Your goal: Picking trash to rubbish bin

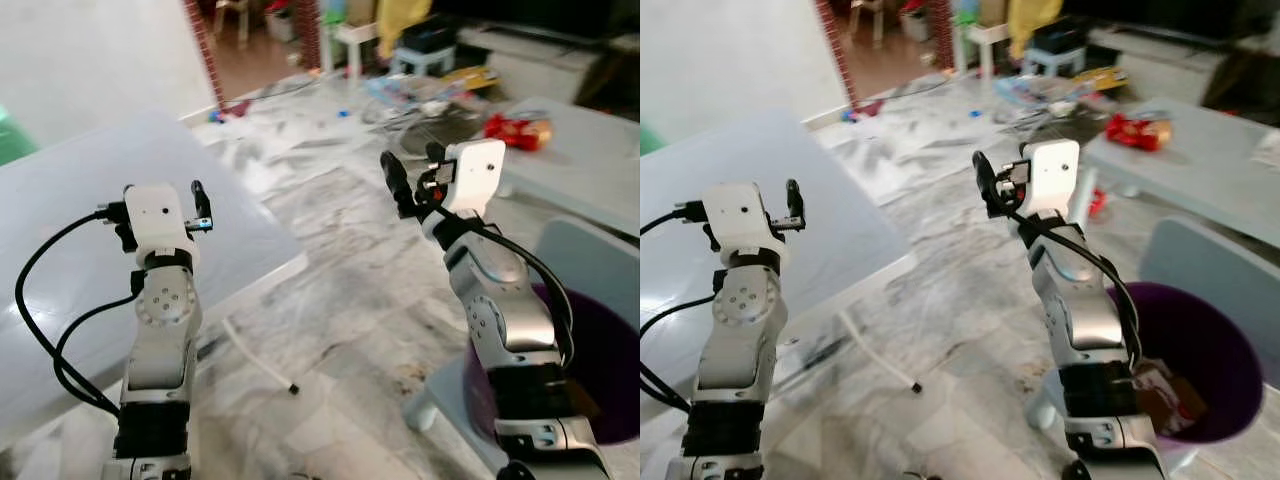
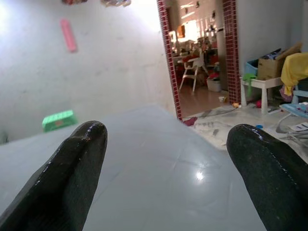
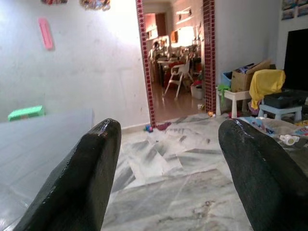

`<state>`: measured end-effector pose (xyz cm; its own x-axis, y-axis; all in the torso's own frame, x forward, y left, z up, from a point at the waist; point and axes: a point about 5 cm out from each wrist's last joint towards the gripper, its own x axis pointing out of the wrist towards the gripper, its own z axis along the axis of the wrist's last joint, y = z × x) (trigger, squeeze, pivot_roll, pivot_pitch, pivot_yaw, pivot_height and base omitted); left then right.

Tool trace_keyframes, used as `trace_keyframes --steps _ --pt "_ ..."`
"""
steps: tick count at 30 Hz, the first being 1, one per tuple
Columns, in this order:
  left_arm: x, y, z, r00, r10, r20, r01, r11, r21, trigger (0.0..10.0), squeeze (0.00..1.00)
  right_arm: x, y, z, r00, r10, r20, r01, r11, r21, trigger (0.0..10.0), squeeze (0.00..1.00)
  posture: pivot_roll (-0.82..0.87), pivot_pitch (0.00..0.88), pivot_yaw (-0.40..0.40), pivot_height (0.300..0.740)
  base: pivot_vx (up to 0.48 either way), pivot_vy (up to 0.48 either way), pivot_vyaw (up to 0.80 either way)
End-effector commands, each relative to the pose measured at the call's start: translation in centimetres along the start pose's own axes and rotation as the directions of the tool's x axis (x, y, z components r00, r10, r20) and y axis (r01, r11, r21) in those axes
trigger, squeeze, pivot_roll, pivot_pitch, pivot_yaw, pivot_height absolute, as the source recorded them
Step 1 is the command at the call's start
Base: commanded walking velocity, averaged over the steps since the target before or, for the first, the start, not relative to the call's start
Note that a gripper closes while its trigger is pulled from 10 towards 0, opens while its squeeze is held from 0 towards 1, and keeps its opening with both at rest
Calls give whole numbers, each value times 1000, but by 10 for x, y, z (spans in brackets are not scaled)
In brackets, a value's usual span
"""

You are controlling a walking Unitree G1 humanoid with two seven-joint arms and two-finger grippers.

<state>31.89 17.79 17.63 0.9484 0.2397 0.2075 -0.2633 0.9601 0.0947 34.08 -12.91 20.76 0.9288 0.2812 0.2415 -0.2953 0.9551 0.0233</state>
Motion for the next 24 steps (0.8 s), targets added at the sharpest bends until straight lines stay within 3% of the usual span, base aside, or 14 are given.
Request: trace_keyframes --steps 1,7,12,15,24 --pt "2 6 2 1000 22 7 -22 1000 14 10000 0 3 6 4 1000 23 17 -23 1000 7 10000 0 -48 43 80 740 0 0 800" --pt "2 4 2 1000 21 5 -21 1000 12 10000 0 4 6 4 1000 26 16 -27 1000 6 10000 0 -49 45 78 740 0 0 800" --pt "2 4 5 1000 19 9 -20 998 64 10000 0 4 7 4 999 31 14 -31 1000 0 10000 0 -47 48 77 740 0 0 800" --pt "1 5 3 1000 12 -2 -12 1000 11 10000 0 4 9 4 999 34 12 -34 999 6 10000 0 -45 49 76 740 0 0 800" --pt "-1 5 -1 1000 -10 -25 9 1000 -25 10000 0 5 11 3 999 39 18 -39 999 29 10000 0 -39 50 73 740 0 0 711"
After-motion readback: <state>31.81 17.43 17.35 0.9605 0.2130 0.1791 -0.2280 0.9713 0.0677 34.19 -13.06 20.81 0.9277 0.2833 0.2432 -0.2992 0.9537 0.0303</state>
